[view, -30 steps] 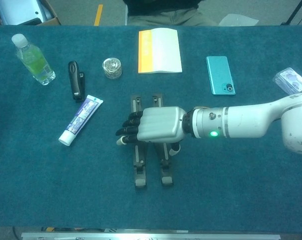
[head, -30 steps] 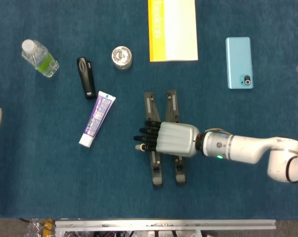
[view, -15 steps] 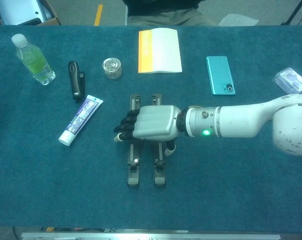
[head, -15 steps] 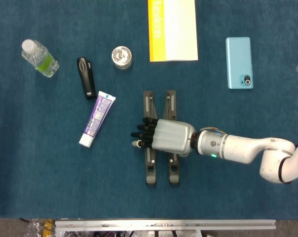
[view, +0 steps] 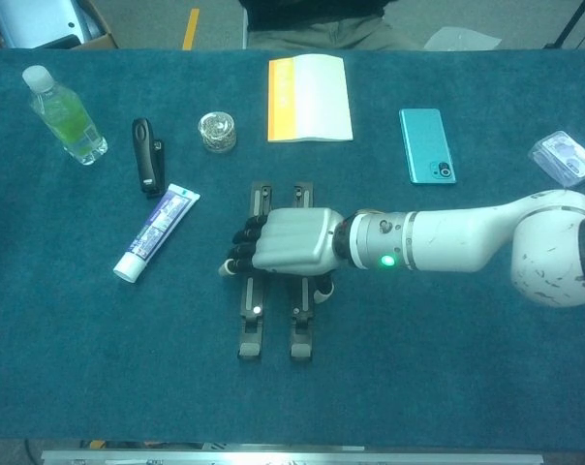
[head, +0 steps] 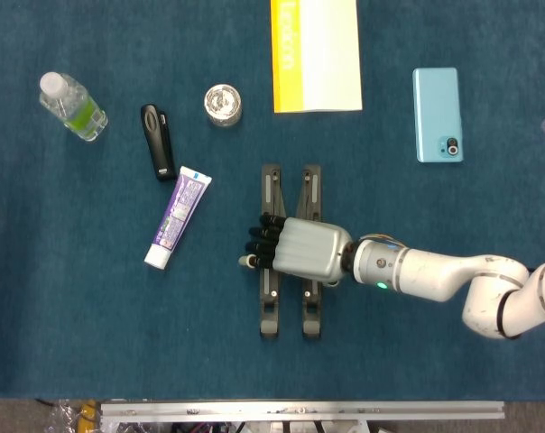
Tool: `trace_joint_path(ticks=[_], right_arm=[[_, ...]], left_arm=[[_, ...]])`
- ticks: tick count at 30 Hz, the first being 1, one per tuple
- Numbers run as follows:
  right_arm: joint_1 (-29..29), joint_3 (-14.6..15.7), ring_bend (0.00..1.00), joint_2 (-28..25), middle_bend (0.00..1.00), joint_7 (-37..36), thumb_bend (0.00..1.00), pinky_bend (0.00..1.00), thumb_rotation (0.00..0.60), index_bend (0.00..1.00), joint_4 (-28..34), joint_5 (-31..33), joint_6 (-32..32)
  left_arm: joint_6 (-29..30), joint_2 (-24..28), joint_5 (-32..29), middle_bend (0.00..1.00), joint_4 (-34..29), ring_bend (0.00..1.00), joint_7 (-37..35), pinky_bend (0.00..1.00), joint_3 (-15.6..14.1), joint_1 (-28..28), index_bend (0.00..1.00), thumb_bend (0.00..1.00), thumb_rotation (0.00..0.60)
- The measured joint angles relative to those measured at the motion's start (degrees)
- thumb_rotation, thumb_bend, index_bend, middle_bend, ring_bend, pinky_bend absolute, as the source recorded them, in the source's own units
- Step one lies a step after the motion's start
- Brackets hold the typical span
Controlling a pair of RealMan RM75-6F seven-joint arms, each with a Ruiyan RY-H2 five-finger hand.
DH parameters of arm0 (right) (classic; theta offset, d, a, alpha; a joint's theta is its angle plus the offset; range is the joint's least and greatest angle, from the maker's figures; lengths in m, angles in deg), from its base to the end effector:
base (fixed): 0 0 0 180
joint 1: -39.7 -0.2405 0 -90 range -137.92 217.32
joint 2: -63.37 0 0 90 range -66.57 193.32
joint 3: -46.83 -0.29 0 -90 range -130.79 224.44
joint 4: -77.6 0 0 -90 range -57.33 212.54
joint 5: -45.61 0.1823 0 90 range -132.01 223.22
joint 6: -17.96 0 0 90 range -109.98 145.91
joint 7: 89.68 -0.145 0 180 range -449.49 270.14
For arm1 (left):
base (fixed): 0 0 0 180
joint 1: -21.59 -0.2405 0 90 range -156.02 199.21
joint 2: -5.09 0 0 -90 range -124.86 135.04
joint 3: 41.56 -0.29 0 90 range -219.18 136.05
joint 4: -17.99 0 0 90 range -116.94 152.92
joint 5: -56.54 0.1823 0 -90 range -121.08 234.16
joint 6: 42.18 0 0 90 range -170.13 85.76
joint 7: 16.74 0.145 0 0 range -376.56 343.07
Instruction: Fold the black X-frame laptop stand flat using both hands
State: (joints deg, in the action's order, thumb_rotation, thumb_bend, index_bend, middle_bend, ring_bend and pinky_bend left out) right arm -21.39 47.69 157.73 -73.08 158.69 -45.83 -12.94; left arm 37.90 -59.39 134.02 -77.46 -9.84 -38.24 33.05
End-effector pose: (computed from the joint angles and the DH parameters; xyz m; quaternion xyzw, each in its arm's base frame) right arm -0.0894 -0.3065 -0.0885 0.9621 -0.0801 0.2250 0.1319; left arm -0.3211 0.2195 0.1890 -0.6029 -0.3943 -0.3573 0.5944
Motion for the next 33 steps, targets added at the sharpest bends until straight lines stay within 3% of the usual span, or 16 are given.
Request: trace_joint_path(ticks=[15,24,30,33], right_arm=[[0.6,0.8,0.01,0.3,0.30,-0.7,0.20,0.09,0.600,0.00,0.1,0.5,-2.3],[1.2,1.3,0.11,0.1,0.43,-1.8,0.26,0.10,0.600,0.04,-0.2,-0.3,-4.5],[1.6,1.5,0.11,-0.2,0.41,-2.7,0.26,0.10,0.600,0.03,0.0,-0.7,-5.7],[1.7,1.7,0.06,-0.8,0.24,-2.5,0.25,0.10,0.600,0.00,0.5,-0.9,-6.0]], left_arm=[[-0.5,0.0,0.8,0.00,-0.2,0.00,-0.3,0.00,0.3,-0.2,0.00,0.41,0.600],[-1.1,-0.2,0.9,0.00,-0.5,0.00,-0.2,0.00,0.6,0.0,0.00,0.40,0.600],[-1.2,-0.4,1.0,0.00,-0.4,0.00,-0.3,0.00,0.9,0.2,0.00,0.40,0.600],[-1.4,-0.4,1.2,0.00,-0.5,0.00,-0.2,0.00,1.0,0.3,0.00,0.40,0.600]])
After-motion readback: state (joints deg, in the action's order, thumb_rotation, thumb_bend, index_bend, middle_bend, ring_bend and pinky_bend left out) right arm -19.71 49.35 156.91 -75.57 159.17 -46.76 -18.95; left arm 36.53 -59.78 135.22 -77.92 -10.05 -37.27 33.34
